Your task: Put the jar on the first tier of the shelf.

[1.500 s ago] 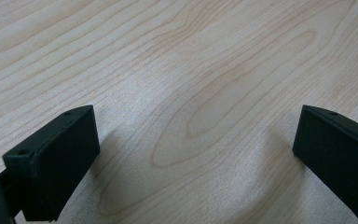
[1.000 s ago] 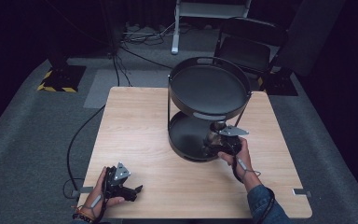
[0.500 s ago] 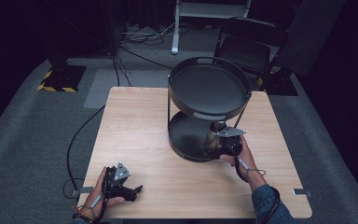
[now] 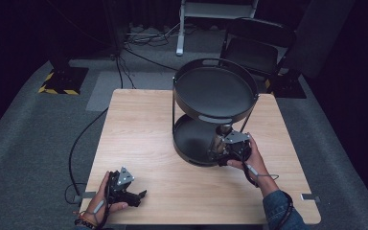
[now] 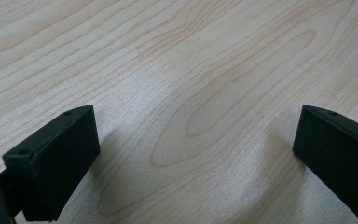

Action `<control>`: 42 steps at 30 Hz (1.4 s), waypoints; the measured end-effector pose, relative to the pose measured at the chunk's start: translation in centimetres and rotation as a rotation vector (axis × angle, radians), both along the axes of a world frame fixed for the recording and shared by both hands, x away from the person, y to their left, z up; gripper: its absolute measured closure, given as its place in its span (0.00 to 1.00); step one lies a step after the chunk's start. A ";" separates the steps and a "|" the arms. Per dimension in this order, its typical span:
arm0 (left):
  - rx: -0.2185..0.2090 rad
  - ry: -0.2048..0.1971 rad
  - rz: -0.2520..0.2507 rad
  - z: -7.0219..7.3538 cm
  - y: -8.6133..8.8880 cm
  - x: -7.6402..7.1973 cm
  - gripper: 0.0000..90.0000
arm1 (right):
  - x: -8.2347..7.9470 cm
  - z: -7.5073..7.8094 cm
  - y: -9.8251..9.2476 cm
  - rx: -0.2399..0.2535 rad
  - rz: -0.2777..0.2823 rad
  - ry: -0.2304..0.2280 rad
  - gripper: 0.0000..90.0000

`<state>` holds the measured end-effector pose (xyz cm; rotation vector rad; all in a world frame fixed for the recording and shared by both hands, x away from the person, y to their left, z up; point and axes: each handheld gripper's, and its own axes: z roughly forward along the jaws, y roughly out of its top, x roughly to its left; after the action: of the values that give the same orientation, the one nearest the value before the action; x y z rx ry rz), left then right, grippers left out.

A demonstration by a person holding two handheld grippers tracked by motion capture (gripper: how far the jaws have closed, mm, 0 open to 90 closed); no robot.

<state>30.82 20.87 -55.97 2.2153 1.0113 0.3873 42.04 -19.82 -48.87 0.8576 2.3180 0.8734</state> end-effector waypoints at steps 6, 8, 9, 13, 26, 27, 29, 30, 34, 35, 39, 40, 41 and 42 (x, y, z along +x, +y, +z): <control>-0.001 0.000 0.000 0.0 0.0 0.0 0.00 | -0.5 0.5 -0.5 -0.056 0.013 -0.018 0.04; 0.000 0.000 0.000 0.0 0.0 0.0 0.00 | -0.7 0.7 -0.8 -0.067 0.017 -0.018 0.04; 0.000 0.000 0.000 0.0 0.0 0.0 0.00 | -0.9 0.8 -1.0 -0.073 0.017 -0.020 0.04; 0.000 0.000 0.000 0.0 0.0 0.0 0.00 | -1.6 1.2 -1.7 -0.116 0.023 -0.024 0.04; 0.000 0.000 0.000 0.0 0.0 0.0 0.00 | -3.3 1.8 -4.0 -0.144 0.039 -0.028 0.04; -0.001 0.000 0.000 0.0 0.0 0.0 0.00 | -3.4 1.8 -4.1 -0.144 0.039 -0.028 0.04; 0.000 0.000 0.000 0.0 0.0 0.0 0.00 | -3.7 1.7 -4.4 -0.159 0.040 -0.026 0.04; 0.000 0.000 0.000 0.0 0.0 0.0 0.00 | -3.9 1.7 -4.6 -0.164 0.039 -0.028 0.04; 0.000 0.000 0.000 0.0 0.0 0.0 0.00 | -4.5 1.2 -5.3 -0.163 0.024 -0.019 0.04; 0.000 0.000 0.000 0.0 0.0 0.0 0.00 | -4.6 1.1 -5.5 -0.166 0.022 -0.021 0.04; 0.000 0.000 0.000 0.0 0.0 0.0 0.00 | -5.3 0.7 -6.2 -0.159 0.014 -0.019 0.04; 0.000 0.000 0.000 0.0 0.0 0.0 0.00 | -5.5 0.6 -6.4 -0.155 0.011 -0.021 0.04; 0.000 0.000 0.000 0.0 0.0 0.0 0.00 | -5.6 0.5 -6.6 -0.154 0.010 -0.018 0.04; 0.000 0.000 0.000 0.0 0.0 0.0 0.00 | -5.8 0.4 -6.8 -0.155 0.010 -0.019 0.04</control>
<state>30.82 20.87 -55.97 2.2151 1.0116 0.3871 36.27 -26.59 -48.45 0.7701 2.3399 0.6924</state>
